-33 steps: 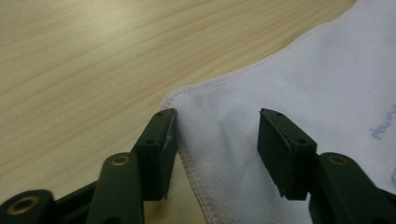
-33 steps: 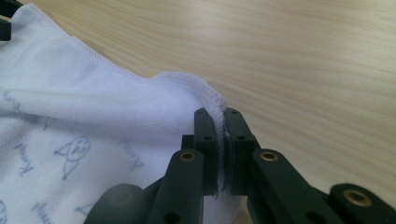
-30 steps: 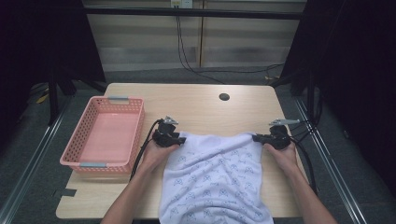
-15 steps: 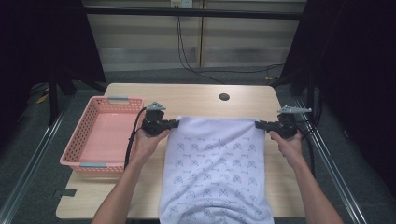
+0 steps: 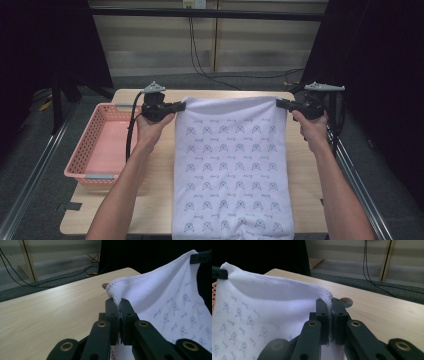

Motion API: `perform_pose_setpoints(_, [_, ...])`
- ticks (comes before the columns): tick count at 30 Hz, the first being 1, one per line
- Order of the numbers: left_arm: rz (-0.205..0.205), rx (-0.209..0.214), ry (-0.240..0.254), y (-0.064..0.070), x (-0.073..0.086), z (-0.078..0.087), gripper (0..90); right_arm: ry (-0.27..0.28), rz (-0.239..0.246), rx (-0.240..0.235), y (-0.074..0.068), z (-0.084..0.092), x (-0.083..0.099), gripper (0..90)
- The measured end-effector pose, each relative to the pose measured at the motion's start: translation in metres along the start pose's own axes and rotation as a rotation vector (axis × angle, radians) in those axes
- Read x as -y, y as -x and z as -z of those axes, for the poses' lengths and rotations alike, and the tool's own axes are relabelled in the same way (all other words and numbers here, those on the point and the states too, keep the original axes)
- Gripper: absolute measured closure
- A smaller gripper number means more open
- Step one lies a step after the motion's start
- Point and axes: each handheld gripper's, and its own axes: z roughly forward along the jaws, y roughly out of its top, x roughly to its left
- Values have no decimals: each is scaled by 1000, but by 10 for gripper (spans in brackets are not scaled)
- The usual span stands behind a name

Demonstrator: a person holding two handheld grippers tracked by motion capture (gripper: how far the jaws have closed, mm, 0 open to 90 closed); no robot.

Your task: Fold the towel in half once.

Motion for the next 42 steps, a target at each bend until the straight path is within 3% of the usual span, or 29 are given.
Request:
perform_pose_setpoints(3, [-11, -6, -8, -4, -10, -2, 873, -6, -15, 4, 6, -4, -10, 867])
perform_pose_setpoints(8, [-19, -28, 46, -5, -32, 5, 872, 13, -1, 27, 3, -3, -32, 868])
perform_pose_setpoints(11, [-21, -29, 82, -1, -44, 12, 872, 55, 0, 9, -2, 0, -48, 868])
perform_pose_setpoints(13, [-35, -29, 64, 1, -45, 13, 872, 58, 0, 9, -3, 0, -53, 869])
perform_pose_setpoints(17, [-24, -4, 40, 3, -26, 15, 872, 5, 9, -4, -4, 1, -40, 871])
perform_pose_setpoints(22, [-10, 18, 10, 9, -2, 19, 872, -46, 30, -45, -13, 14, -12, 871])
perform_pose_setpoints(25, [-20, 39, 4, 23, 16, 27, 872, -41, 37, -53, -19, 26, 3, 872])
perform_pose_setpoints(26, [-17, 17, -7, 27, 21, 30, 872, -22, 29, -77, -22, 34, 12, 872])
perform_pose_setpoints(28, [-7, 62, 0, 33, 30, 37, 872, -42, 33, -92, -27, 42, 23, 872])
perform_pose_setpoints(34, [-8, 140, -13, 57, 59, 61, 872, -62, 24, -134, -45, 67, 55, 872])
perform_pose_setpoints(39, [-10, 170, -55, 77, 89, 80, 872, -109, 32, -162, -62, 89, 87, 872])
perform_pose_setpoints(41, [12, 200, -69, 85, 106, 86, 872, -133, 34, -176, -68, 98, 102, 873])
perform_pose_setpoints(42, [5, 184, -100, 91, 117, 88, 872, -141, 28, -176, -71, 102, 109, 872])
